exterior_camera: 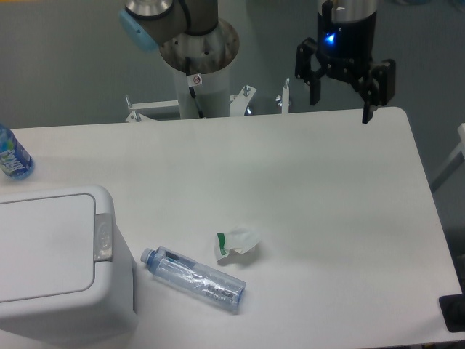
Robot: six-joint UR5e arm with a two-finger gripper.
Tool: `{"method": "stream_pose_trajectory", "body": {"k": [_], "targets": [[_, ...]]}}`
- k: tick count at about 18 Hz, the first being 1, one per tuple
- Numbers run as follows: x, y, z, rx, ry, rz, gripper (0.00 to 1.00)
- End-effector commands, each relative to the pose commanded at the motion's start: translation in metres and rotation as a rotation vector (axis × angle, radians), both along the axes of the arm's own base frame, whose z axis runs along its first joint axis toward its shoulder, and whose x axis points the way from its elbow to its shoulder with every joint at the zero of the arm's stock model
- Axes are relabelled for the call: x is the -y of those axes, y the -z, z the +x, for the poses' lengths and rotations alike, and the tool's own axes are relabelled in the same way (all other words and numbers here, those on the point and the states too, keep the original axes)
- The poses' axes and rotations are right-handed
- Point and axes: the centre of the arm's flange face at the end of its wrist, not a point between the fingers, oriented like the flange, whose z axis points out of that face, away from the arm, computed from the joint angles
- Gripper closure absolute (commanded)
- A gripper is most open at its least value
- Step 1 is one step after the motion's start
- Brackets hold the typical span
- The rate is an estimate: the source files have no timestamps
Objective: Open the trash can
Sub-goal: 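Move the open gripper across the table toward the white trash can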
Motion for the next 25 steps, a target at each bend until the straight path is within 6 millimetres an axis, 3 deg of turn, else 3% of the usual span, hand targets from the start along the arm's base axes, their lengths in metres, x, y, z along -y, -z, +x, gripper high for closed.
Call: {"method": "stream_pose_trajectory", "body": {"k": [5, 9, 14, 23, 25], "targets": [[-0.002, 0.001, 0.001, 0.002, 0.007, 0.002, 0.00], [-0.016, 0.000, 0.010, 0.013, -0.046, 0.029, 0.00], [-0.065, 0.010, 0.022, 0.054, -0.285, 0.188, 0.00], [-0.164, 0.021, 0.087, 0.208, -0.538, 0.370, 0.00], [-0.177, 0.023, 0.094, 0.288, -0.584, 0.425, 0.00]]}}
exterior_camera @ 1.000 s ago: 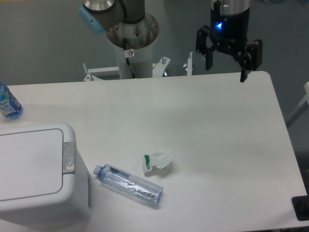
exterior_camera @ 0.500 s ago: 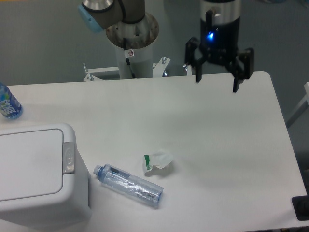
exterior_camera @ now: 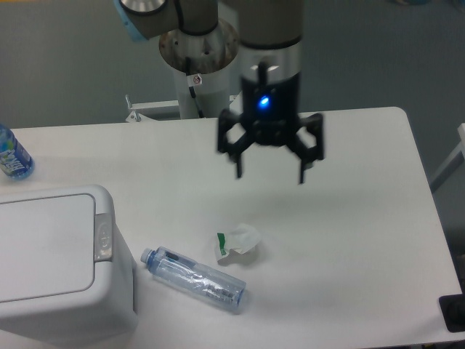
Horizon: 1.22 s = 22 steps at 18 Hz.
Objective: Open the trash can
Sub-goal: 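Move the open gripper across the table toward the white trash can, then lower the gripper onto the grey button at the trash can lid edge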
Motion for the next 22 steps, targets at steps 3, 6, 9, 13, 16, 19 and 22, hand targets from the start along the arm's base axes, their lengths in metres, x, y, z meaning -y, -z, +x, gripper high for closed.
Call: {"method": "stream_pose_trajectory", "body": {"k": [3, 6, 9, 13, 16, 19, 22], "targets": [[-0.015, 0.008, 0.013, 0.089, -0.002, 0.042, 0.00], [-0.027, 0.013, 0.028, 0.116, -0.003, 0.041, 0.00], [-0.036, 0.014, 0.036, 0.137, 0.021, 0.056, 0.00], [-0.049, 0.026, 0.051, 0.167, 0.041, 0.048, 0.00], [-0.055, 0.032, 0.061, 0.175, 0.056, 0.037, 0.00], [-0.061, 0.036, 0.068, 0.188, 0.053, 0.034, 0.00], [-0.061, 0.036, 0.068, 0.192, 0.047, 0.035, 0.00]]}}
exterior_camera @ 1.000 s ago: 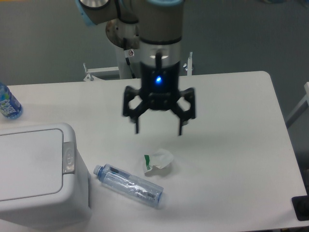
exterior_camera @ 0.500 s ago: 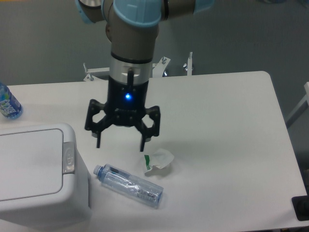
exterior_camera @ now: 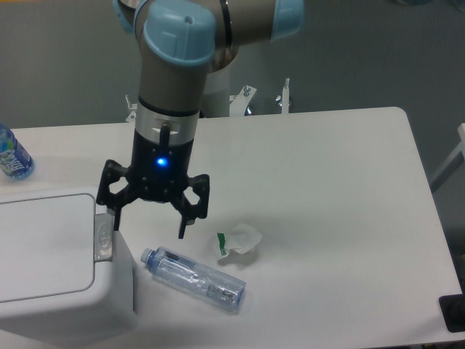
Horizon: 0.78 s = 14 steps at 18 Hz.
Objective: Open the trash can
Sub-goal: 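Lower the gripper onto the grey button at the trash can lid edge, then press down on the grey lid button with the gripper finger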
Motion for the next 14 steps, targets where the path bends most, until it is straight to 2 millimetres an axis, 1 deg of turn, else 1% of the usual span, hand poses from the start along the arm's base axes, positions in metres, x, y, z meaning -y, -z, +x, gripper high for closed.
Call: {"method": "stream_pose_trajectory", "body": {"k": [3, 7, 10, 11, 14], "targets": [[-0.001, 0.005, 0.000, 0.007, -0.003, -0.008, 0.00], [-0.002, 0.005, 0.004, 0.005, 0.006, -0.008, 0.00], [-0.005, 0.010, 0.005, 0.013, 0.005, -0.014, 0.00], [-0.007, 0.010, 0.008, 0.011, 0.012, -0.014, 0.00], [-0.008, 0.011, 0.009, 0.012, 0.015, -0.016, 0.00]]}}
